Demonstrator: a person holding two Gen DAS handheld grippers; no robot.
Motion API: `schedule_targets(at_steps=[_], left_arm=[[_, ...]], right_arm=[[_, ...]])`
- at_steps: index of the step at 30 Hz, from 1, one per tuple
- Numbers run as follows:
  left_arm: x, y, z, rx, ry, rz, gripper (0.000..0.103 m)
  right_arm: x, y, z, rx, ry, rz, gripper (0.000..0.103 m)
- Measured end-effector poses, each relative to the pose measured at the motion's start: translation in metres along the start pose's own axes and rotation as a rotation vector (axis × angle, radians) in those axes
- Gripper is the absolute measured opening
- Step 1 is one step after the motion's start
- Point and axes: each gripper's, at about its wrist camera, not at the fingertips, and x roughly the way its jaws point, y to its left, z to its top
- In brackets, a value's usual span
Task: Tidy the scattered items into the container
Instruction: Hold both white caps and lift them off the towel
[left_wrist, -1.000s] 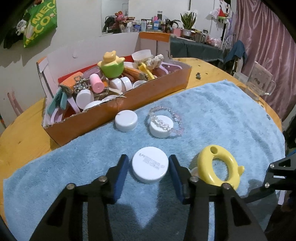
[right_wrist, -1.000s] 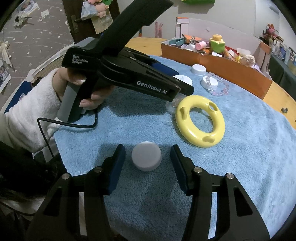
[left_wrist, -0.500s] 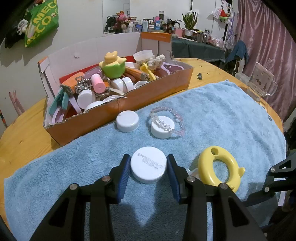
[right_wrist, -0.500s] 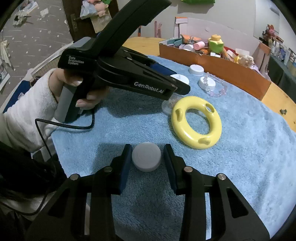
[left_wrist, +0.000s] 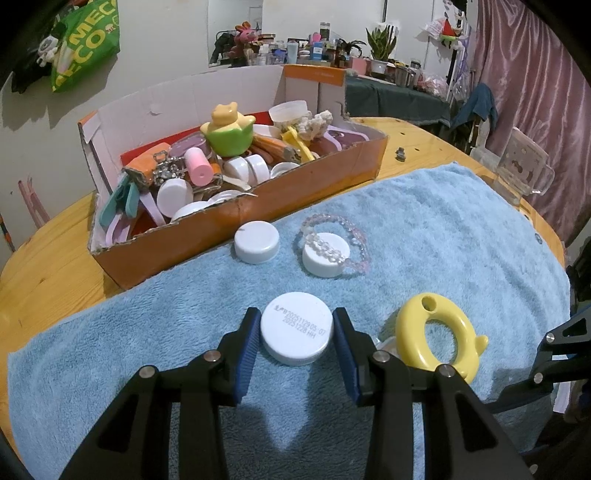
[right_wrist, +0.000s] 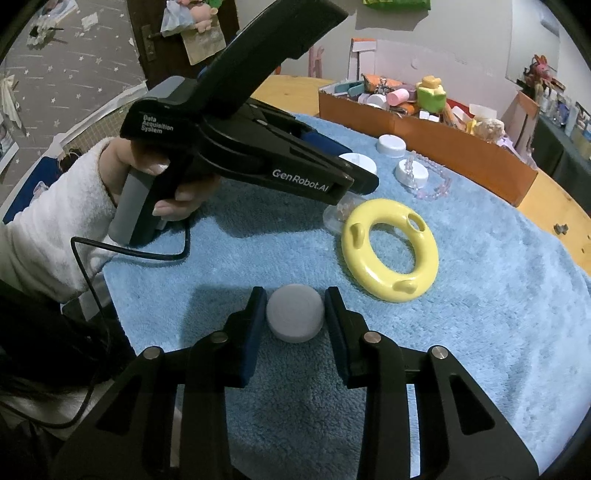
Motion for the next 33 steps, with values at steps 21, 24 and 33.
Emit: schedule_targets(at_steps=[21, 24, 33], left_arm=[[-0.003, 0.0005, 0.0019, -0.005, -0.006, 0.002, 0.042], [-0.0036, 0.0007, 0.0023, -0.008, -0.007, 0.001, 0.042], [-0.0051, 0.0023, 0.0033, -0.017, -0.01, 0.006, 0.042]], right_arm=[[-0.0053, -0.0001, 0.0018, 0.003, -0.012, -0.002, 0.031], [-0.0063, -0.0003, 0.0018, 0.003, -0.014, -0.002, 0.031], [-0.0079, -0.0021, 0.0025, 0.006, -0.022, -0.004, 0.031]])
